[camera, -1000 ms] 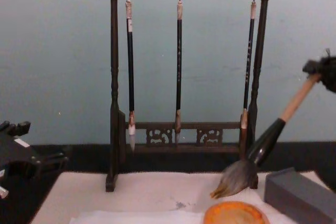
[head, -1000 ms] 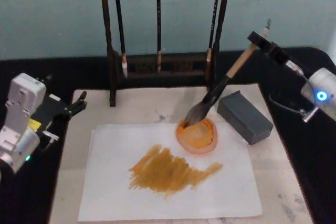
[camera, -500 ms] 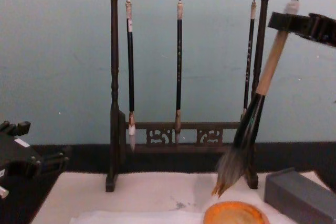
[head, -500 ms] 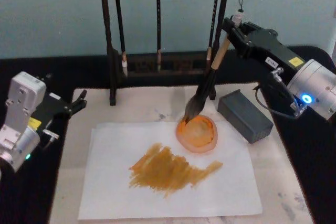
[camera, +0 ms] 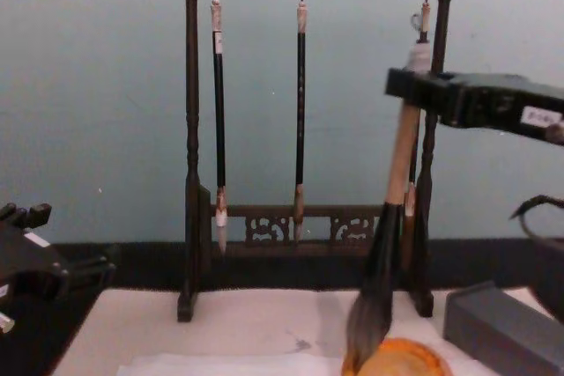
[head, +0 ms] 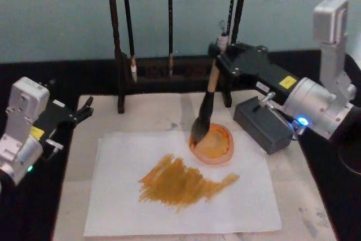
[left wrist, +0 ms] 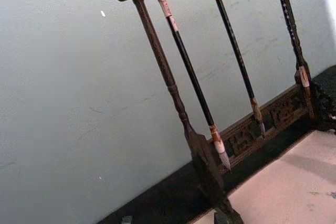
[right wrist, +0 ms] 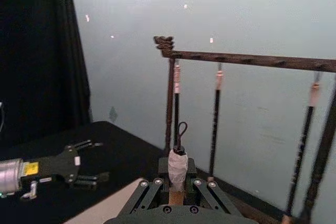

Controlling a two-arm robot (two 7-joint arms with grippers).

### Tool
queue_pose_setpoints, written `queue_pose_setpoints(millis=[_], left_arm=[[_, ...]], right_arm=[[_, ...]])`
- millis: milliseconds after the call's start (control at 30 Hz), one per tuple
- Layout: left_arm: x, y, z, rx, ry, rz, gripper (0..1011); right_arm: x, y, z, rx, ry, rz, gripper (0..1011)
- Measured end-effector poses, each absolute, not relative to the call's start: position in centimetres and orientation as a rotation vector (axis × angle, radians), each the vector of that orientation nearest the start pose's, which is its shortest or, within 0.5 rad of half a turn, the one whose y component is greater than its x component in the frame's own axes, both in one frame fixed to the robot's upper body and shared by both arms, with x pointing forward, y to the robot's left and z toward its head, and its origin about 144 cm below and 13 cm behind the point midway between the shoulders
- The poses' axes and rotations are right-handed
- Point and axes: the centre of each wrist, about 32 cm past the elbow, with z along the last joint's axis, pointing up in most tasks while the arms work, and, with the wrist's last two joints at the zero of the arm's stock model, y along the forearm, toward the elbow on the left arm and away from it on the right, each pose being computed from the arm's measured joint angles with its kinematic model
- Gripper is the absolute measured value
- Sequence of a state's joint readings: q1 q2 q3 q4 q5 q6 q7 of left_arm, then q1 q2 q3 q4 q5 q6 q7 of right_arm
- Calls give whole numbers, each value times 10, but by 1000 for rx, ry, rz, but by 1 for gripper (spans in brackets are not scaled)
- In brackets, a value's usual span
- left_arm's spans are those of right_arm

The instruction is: Pick up the brush from the inkstone, write on the paper, then place the brush back to its original position.

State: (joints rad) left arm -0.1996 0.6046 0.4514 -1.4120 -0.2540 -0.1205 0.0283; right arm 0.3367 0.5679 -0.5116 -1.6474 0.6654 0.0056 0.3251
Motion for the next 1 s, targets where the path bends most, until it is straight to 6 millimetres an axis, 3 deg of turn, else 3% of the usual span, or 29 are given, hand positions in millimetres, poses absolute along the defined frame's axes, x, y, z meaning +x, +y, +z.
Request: queue_pose_setpoints(millis=[600, 1000], left_arm=[[489, 310, 1140, 304, -285, 1248, 1010], [489, 310, 1140, 304, -285, 1248, 1009]], right_arm=[[496, -209, 1225, 64, -31, -602, 167], [486, -203, 1214, 21, -2, -547, 166]])
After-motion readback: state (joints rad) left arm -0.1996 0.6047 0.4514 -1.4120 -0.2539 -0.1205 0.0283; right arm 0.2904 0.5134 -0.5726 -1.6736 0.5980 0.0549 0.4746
